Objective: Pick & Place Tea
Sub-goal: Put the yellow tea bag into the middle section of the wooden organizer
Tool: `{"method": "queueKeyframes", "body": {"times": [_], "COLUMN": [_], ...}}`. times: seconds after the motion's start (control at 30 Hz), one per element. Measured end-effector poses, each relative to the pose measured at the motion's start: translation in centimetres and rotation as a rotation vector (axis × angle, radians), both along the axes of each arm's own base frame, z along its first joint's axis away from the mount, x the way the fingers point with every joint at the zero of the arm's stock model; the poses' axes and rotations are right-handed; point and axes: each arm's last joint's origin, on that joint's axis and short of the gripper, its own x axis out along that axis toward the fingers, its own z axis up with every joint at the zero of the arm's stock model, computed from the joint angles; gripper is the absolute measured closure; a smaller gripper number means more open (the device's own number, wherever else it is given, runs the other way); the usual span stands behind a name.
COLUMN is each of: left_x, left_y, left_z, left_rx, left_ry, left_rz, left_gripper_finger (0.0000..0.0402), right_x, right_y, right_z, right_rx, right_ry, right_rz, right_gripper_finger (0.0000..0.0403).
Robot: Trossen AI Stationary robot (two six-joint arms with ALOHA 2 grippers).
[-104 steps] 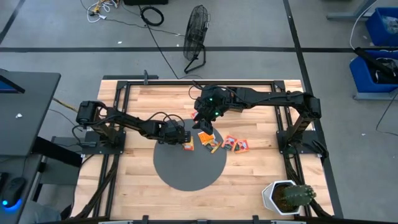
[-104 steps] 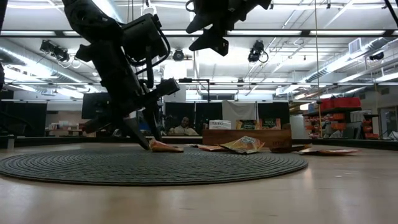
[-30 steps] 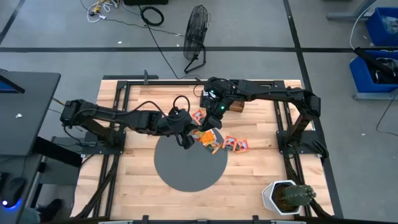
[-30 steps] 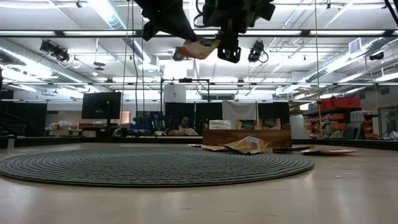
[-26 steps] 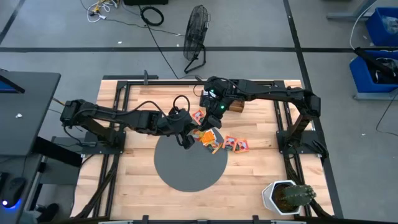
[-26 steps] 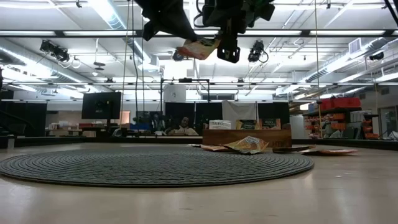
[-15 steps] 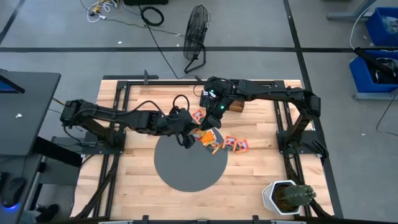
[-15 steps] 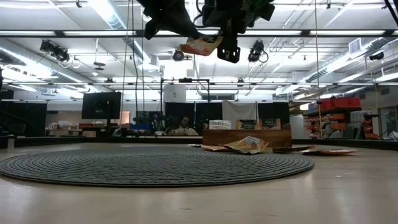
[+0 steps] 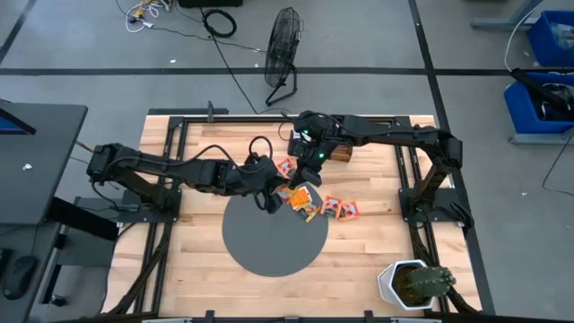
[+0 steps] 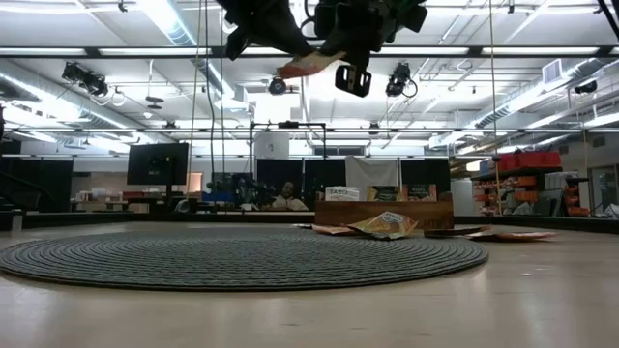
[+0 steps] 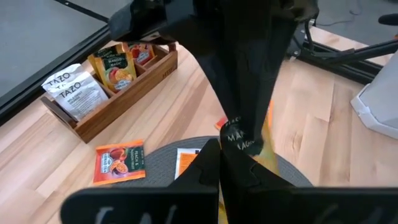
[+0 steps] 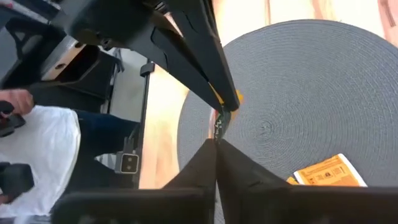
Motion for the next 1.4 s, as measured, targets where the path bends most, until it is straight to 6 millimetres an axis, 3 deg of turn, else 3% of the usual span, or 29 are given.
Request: {"method": "queueKeyframes", "body": {"times": [0.2, 0.4, 0.67, 0.87, 0.97, 1.17, 1.4], "left_x": [0.1, -0.6, -3.4, -4.5, -4.5, -4.3, -4.3], "left_y": [0.0, 0.1, 0.5, 0.6, 0.7, 0.7, 0.7], "left_z": [0.0, 0.6, 2.5, 3.4, 3.3, 3.1, 3.2], "left_rx": [-0.002, -0.022, -0.025, -0.022, -0.01, -0.007, -0.008], "left_ry": [-0.011, -0.022, -0.007, -0.023, -0.017, -0.012, -0.017], "left_rz": [0.003, 0.015, 0.057, 0.063, 0.078, 0.08, 0.08], "left_gripper_finger": [0.0397, 0.0369, 0.0337, 0.0333, 0.0334, 0.0334, 0.0335], "right_x": [-0.1, -0.9, -4.5, -7.9, -8.5, -7.1, -5.8], "right_y": [0.0, -0.9, -3.2, -5.5, -6.5, -8.6, -10.4], "right_z": [-0.1, -0.4, 1.3, 2.8, 2.3, 0.2, -3.6], "right_rx": [-0.054, -0.134, -0.269, -0.506, -0.588, -0.77, -0.808], "right_ry": [0.003, 0.065, 0.14, 0.227, 0.29, 0.385, 0.553], "right_rz": [-0.003, -0.035, -0.114, -0.19, -0.178, -0.201, -0.178], "right_gripper_finger": [0.0399, 0.0401, 0.0402, 0.0403, 0.0403, 0.0403, 0.0403]}}
